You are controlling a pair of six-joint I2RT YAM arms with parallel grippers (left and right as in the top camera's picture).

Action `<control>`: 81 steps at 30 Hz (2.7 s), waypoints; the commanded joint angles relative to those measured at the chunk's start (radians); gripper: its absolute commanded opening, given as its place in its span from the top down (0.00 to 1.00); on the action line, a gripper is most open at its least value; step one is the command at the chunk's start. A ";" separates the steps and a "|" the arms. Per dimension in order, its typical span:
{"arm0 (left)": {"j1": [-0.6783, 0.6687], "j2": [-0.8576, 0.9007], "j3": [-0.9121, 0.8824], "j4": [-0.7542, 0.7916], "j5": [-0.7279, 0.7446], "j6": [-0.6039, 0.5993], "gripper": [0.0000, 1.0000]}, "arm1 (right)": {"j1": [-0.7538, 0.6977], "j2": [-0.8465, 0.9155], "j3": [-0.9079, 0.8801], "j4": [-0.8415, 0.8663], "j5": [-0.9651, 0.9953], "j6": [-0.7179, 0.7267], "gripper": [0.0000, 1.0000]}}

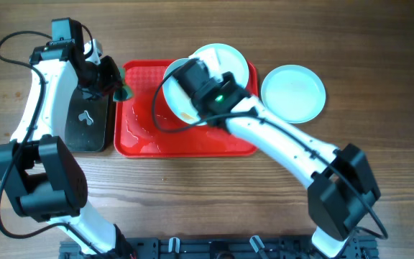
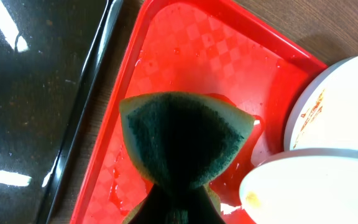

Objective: Clean dirty plates on tray and stack at the side
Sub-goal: 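Lift the cleaned plate with the right gripper and carry it right, then lower the plate onto the cleaned plate on the table and release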

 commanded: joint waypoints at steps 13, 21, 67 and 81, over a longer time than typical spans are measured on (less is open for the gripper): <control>0.006 -0.010 0.012 -0.003 -0.006 0.016 0.96 | 0.187 -0.025 0.009 0.170 0.278 -0.780 0.96; 0.006 -0.010 0.012 -0.006 -0.006 0.016 0.96 | 0.187 -0.025 0.009 0.127 0.248 -0.687 0.96; 0.006 -0.010 0.012 -0.006 -0.006 0.016 0.96 | -0.824 -0.121 -0.006 -0.184 -0.866 0.011 0.96; 0.006 -0.010 0.012 -0.006 -0.006 0.016 0.96 | -0.956 0.031 -0.110 -0.095 -0.679 0.034 0.96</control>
